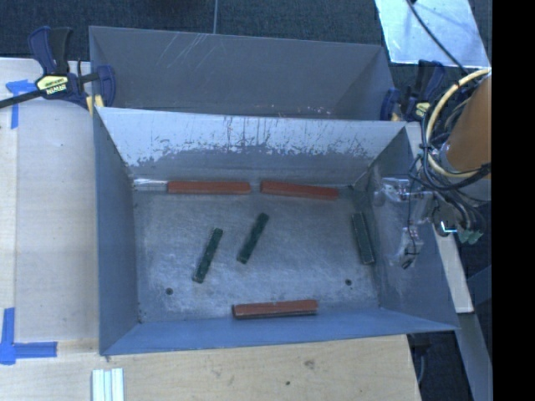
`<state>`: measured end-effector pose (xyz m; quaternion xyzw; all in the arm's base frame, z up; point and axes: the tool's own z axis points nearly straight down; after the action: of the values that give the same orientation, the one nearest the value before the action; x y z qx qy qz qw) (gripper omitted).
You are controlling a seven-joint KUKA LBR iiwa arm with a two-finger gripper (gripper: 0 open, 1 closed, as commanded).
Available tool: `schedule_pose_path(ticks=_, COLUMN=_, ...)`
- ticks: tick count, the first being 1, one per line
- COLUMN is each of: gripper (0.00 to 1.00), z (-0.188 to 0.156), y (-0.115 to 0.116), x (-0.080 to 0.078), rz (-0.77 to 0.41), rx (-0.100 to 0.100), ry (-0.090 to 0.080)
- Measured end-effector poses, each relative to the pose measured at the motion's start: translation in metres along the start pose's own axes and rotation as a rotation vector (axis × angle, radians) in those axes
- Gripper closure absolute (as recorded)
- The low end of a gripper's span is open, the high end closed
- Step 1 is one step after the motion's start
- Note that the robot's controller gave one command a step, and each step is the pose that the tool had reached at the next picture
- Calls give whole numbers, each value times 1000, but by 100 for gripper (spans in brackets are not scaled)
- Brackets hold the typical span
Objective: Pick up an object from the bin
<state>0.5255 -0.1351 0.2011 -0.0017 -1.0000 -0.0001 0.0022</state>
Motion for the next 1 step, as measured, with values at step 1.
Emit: schedule_pose_path(ticks=1, gripper=0, z=24, y=91, x=-74, rz=43, rx=-4, ry=-11)
